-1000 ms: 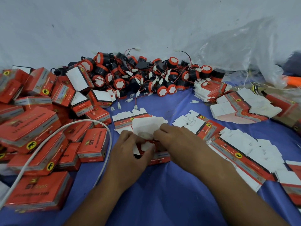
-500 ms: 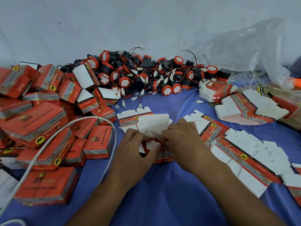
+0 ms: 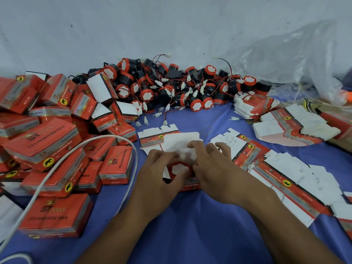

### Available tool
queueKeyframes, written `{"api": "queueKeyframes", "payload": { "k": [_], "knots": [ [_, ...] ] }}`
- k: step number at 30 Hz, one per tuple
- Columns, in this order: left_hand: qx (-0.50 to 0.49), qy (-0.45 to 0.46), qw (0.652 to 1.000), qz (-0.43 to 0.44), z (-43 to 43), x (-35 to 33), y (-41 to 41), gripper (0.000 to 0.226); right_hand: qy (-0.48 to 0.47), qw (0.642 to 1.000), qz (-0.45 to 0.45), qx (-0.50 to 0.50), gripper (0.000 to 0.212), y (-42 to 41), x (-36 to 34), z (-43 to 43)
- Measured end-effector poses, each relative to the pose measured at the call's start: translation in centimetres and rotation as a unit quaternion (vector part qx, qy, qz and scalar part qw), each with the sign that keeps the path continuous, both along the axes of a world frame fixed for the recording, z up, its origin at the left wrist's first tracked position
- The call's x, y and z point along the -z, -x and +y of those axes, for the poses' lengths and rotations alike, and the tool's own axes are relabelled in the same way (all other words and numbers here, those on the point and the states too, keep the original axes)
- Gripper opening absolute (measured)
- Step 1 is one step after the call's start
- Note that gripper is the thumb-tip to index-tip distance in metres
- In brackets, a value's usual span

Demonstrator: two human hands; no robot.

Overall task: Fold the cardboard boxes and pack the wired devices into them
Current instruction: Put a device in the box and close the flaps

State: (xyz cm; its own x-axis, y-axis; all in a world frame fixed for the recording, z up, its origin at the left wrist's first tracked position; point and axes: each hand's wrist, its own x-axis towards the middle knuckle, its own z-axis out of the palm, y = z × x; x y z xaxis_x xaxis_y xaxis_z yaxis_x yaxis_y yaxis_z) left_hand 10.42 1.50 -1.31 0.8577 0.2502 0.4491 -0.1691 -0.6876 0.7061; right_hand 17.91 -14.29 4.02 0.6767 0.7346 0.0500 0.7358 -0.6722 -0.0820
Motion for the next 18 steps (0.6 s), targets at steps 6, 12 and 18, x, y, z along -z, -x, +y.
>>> {"api": "queueKeyframes", "payload": {
  "k": [6, 12, 18],
  "knots": [
    [0.088, -0.043, 0.994, 0.052, 1.0, 0.2, -0.1, 0.025, -0.122, 0.992, 0.02, 0.016, 0.031, -0.1, 0.4, 0.2],
    [0.074, -0.057, 0.993, 0.068, 1.3, 0.6, -0.3, 0.043, -0.12, 0.988, -0.05, 0.087, 0.028, -0.8, 0.8, 0.6],
    [0.045, -0.061, 0.997, 0.018, 0.5, 0.2, -0.1, 0.031, -0.054, 0.995, -0.011, 0.078, 0.026, -0.5, 0.8, -0.1]
  ]
}}
